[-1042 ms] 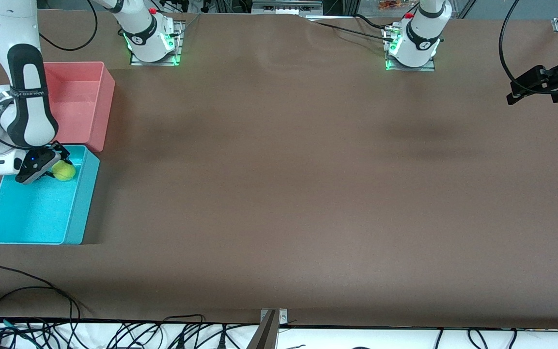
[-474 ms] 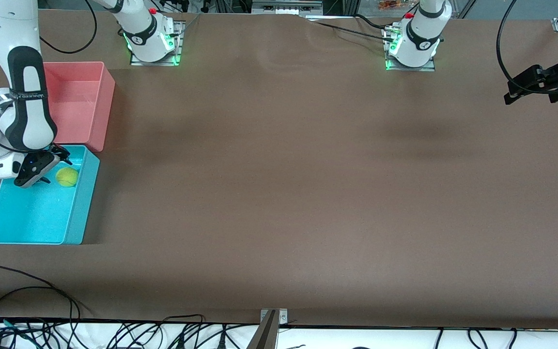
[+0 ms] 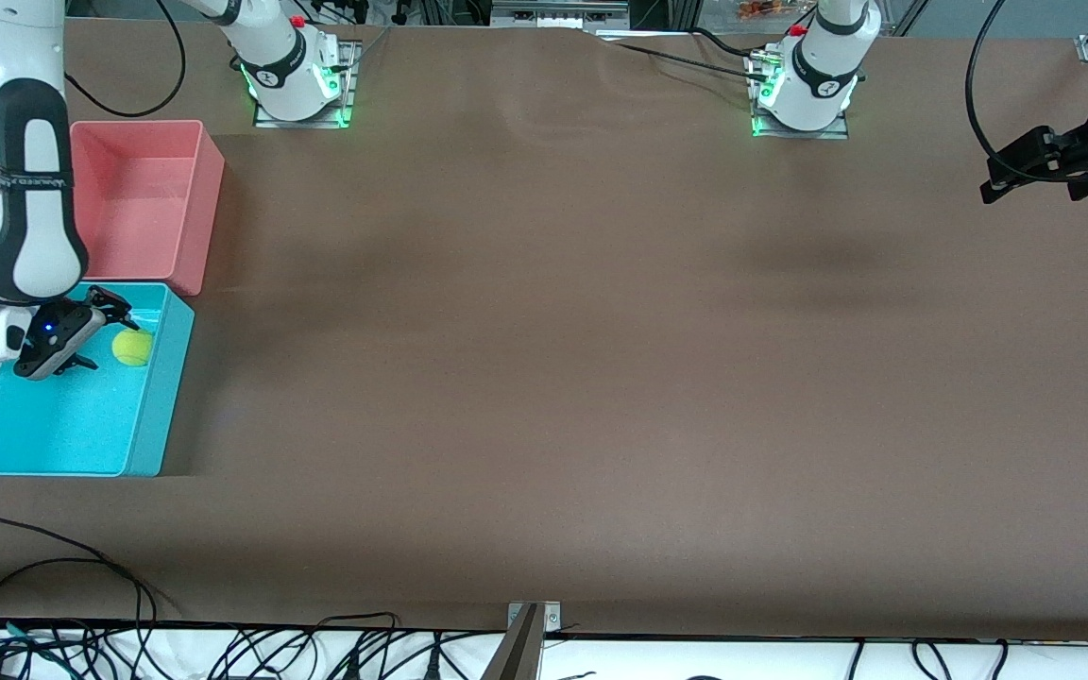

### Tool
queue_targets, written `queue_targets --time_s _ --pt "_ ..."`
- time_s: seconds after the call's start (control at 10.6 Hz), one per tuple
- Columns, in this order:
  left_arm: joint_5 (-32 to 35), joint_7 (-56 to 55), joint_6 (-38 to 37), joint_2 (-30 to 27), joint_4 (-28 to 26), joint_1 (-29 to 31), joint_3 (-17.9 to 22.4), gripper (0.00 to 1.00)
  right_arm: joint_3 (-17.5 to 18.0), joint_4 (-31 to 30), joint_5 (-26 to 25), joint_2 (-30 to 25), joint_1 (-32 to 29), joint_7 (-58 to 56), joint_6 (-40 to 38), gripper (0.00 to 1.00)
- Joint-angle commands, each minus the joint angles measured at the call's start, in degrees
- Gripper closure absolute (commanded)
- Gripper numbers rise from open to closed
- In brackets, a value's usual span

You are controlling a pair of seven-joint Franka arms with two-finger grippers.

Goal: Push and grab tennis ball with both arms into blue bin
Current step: 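Lower the ball into the cyan bin and open the right gripper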

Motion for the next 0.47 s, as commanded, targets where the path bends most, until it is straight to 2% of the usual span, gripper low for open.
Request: queue_targets --time_s 0.0,0.38 --pt "0.3 0.17 -0.92 0.19 1.32 -0.25 0.09 0.0 -0.54 6.55 1.33 -4.19 -0.34 1.91 -13.32 0.08" --pt "0.3 0.17 -0.92 0.19 1.32 -0.25 0.0 0.0 -1.24 17.8 0.45 -4.81 2.11 13.58 -26.69 0.05"
